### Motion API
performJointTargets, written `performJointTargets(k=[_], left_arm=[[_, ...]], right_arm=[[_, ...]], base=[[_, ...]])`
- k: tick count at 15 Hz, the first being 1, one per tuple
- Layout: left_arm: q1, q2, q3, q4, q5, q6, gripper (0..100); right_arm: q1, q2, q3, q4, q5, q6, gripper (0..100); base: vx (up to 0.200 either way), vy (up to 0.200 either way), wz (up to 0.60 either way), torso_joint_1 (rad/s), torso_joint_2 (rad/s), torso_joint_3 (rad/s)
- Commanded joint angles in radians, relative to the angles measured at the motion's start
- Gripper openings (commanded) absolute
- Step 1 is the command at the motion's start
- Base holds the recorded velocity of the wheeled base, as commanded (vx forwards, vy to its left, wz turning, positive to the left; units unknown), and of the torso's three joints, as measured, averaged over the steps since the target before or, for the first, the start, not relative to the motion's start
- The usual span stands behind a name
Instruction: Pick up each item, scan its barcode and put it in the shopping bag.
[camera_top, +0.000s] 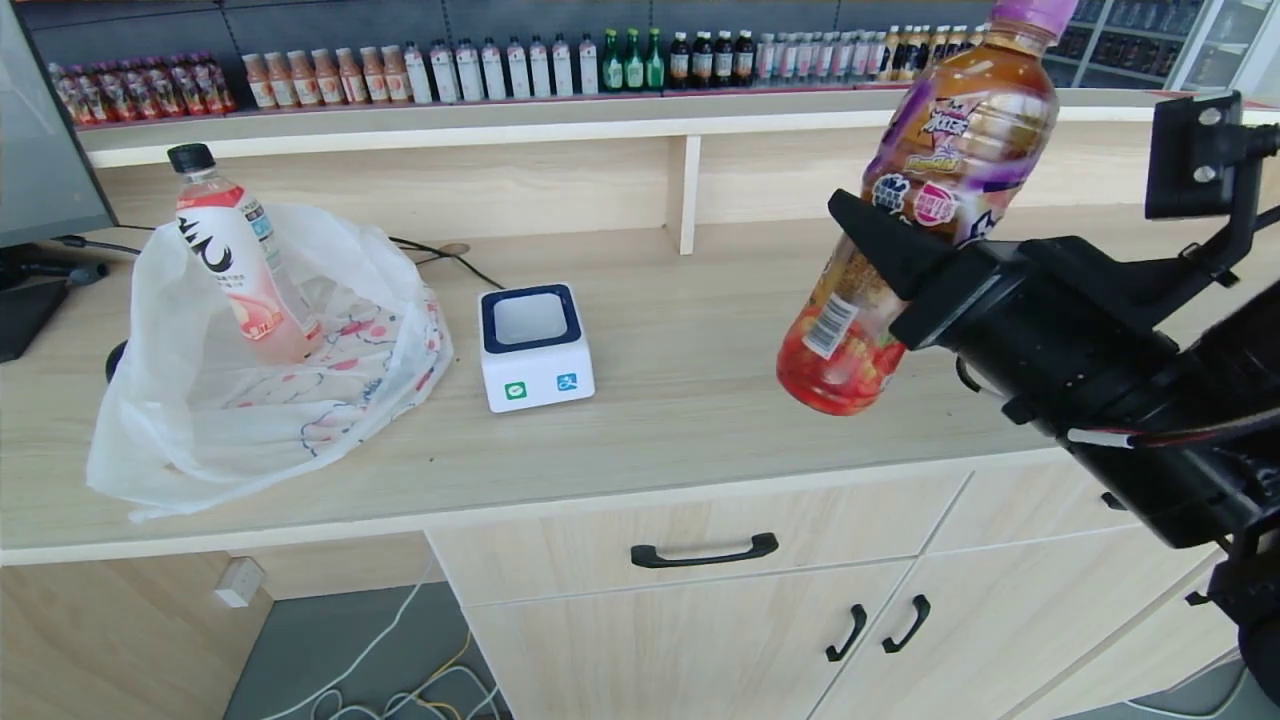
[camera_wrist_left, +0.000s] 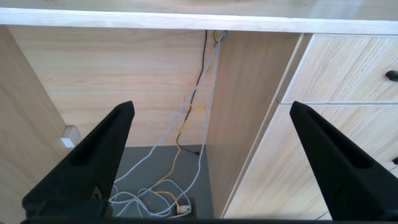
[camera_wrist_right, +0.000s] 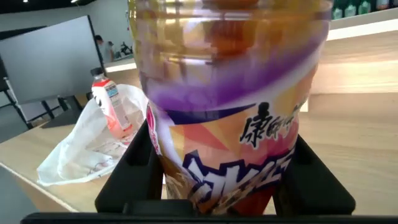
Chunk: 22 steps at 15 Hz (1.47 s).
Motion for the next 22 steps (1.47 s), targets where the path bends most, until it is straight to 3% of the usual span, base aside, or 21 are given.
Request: performJointTargets(k=[1, 4, 13, 17, 22], left_arm=[[0.001, 0.000, 0.000, 0.000, -0.001, 0.000, 100], [0.001, 0.000, 0.000, 0.000, 0.000, 0.000, 100], [0.001, 0.000, 0.000, 0.000, 0.000, 0.000, 100], [0.001, 0.000, 0.000, 0.000, 0.000, 0.000, 100], [0.001, 0.000, 0.000, 0.000, 0.000, -0.002, 100]], right_arm=[[-0.002, 0.036, -0.008, -0.058, -0.018, -0.027, 0], [-0.002, 0.104, -0.024, -0.208, -0.024, -0.108, 0], [-0.006, 0.095, -0.040, -0.219, -0.158, -0.252, 0], [-0.008, 0.104, -0.086, -0.228, -0.193, -0.274, 0], [-0.006, 0.108, 0.029, -0.251, -0.233, -0.254, 0]], base=[[0.000, 0.000, 0.00, 0.000, 0.00, 0.000], [0.000, 0.000, 0.00, 0.000, 0.00, 0.000], [0.000, 0.000, 0.00, 0.000, 0.00, 0.000], [0.000, 0.200, 0.00, -0.001, 0.00, 0.002], [0.000, 0.200, 0.00, 0.005, 0.00, 0.002]])
